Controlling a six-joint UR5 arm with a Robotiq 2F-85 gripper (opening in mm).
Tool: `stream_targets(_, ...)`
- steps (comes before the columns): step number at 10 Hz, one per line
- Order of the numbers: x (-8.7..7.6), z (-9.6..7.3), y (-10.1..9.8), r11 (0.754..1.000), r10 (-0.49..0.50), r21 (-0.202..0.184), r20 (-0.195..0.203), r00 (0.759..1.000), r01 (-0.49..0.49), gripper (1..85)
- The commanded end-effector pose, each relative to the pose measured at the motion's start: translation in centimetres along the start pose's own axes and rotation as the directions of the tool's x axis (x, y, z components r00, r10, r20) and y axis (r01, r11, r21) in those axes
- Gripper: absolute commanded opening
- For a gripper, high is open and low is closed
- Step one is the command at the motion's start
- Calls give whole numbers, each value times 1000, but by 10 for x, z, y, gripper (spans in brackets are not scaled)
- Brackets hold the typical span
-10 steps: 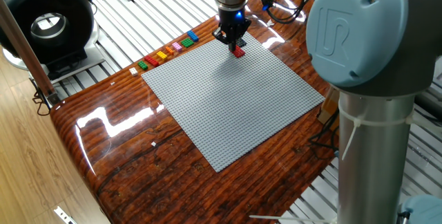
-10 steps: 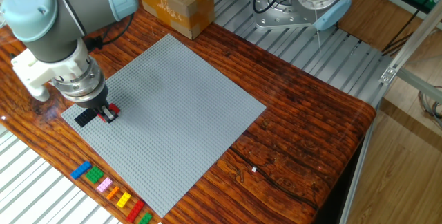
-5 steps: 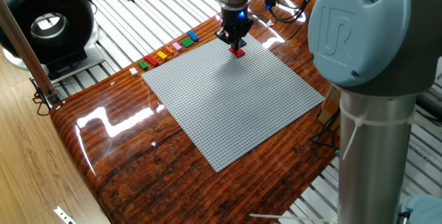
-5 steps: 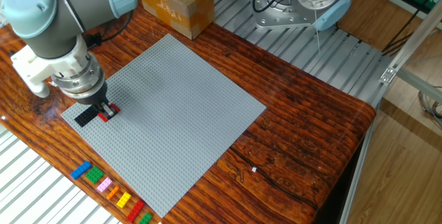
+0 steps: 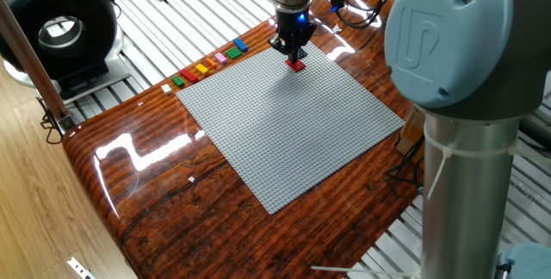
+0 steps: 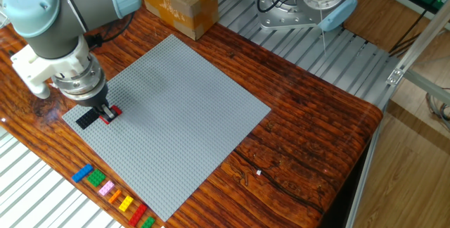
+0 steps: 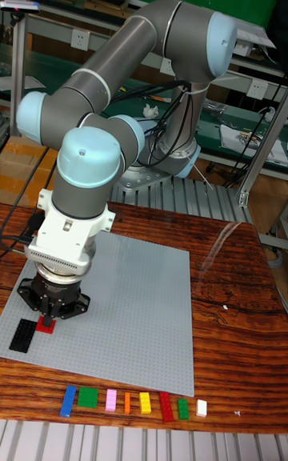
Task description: Build with small Lego blocks
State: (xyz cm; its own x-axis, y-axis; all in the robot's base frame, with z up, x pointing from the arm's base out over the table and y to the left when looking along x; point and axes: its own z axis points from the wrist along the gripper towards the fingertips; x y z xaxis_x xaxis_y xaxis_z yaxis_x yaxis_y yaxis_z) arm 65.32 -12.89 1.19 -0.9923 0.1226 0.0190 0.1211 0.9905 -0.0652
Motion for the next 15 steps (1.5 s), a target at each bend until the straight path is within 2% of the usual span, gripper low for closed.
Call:
stream_targets(1,-3,-1,4,1000,-13,-20,11,1000,14,10)
stream_targets(4,-4,0,4,1000,-16,-22,16,1000,17,10)
stream_targets(6,-9,-1,11,999,-16,-49,36,999,18,10)
stream_targets(7,-8,-1,8,999,-7,-36,30,1000,8,10)
stream_targets(9,-2,0,-5,1000,2,12,8,1000,-3,10)
stream_targets(11,0,0,-9,999,17,31,-2,1000,-17,10)
stream_targets(13,-1,0,3,1000,0,-18,4,1000,0,10)
stream_targets(15,0,0,3,1000,6,-16,-2,1000,-6,10)
